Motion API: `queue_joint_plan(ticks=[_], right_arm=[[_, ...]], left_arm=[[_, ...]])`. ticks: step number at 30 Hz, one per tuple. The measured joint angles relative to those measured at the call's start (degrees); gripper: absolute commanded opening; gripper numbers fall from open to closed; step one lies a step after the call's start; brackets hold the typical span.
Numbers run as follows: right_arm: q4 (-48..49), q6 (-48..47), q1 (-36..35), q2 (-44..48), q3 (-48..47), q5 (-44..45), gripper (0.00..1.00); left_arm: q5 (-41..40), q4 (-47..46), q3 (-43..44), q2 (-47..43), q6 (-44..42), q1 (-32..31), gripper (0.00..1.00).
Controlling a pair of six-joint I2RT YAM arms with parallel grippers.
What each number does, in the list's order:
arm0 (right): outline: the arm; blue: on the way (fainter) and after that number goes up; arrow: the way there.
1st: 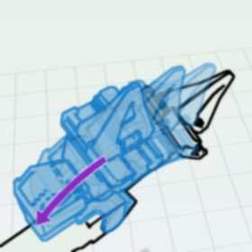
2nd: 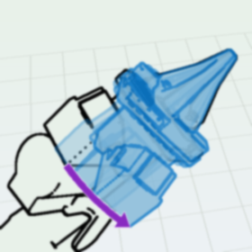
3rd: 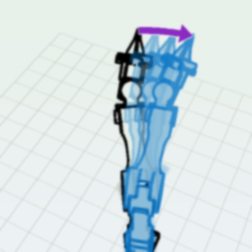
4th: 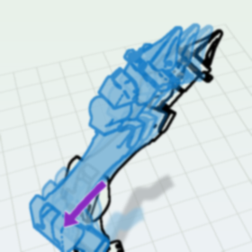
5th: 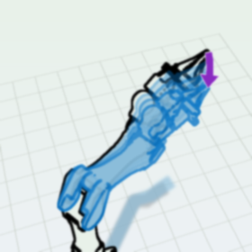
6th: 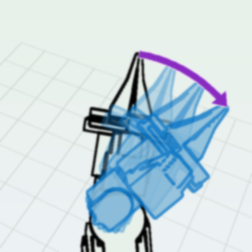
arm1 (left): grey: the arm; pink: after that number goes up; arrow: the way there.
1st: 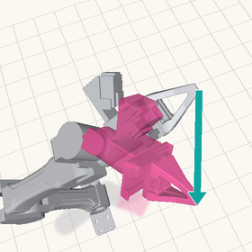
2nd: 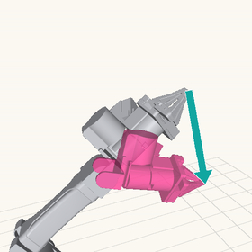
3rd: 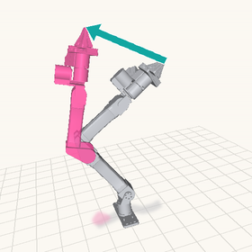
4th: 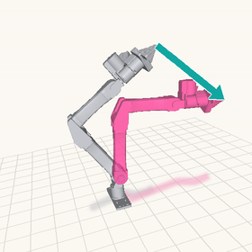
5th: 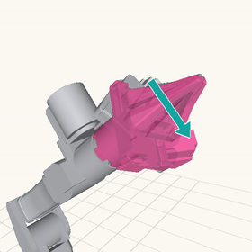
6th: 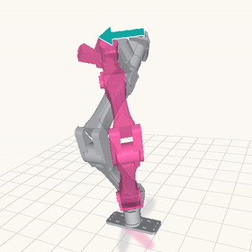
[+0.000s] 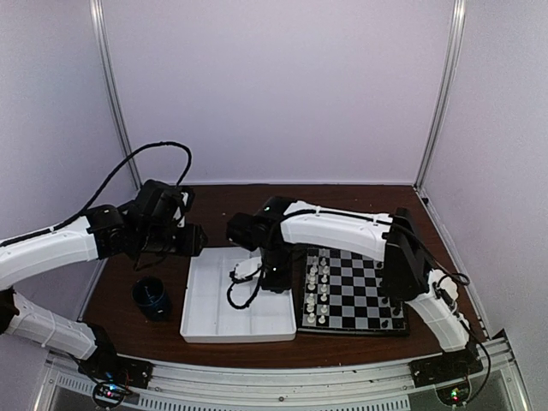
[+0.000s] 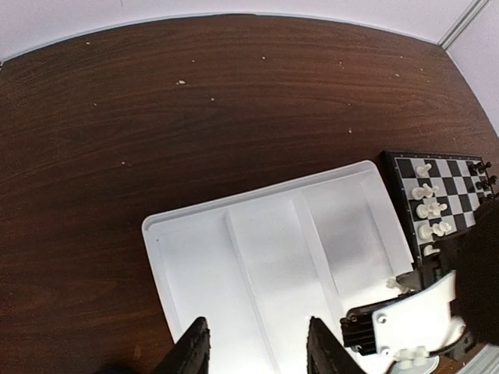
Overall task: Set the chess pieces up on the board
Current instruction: Pick up the rook from the storage box, then pass from the right arm to the left
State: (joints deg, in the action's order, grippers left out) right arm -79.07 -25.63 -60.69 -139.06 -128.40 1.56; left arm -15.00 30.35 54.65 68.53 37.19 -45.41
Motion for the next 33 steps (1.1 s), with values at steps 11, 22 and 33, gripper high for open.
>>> queue_joint_plan(ticks=[11,22,33], right_arm=[[12.98,-2.27,9.14,28.2,13.42,-24.3,0.08],[18.03,-2.69,9.86,30.21,19.32,-32.48,0.08],[19.65,-2.19,10.58,30.21,19.32,-32.81,0.08]], left_arm=[[17.97,-21.53,-3.67,1.05,5.16,1.84,0.47],[38.75,-46.75,-6.19,12.15,23.74,1.9,0.4],[43.63,-49.09,-5.22,13.2,30.23,0.92,0.37]])
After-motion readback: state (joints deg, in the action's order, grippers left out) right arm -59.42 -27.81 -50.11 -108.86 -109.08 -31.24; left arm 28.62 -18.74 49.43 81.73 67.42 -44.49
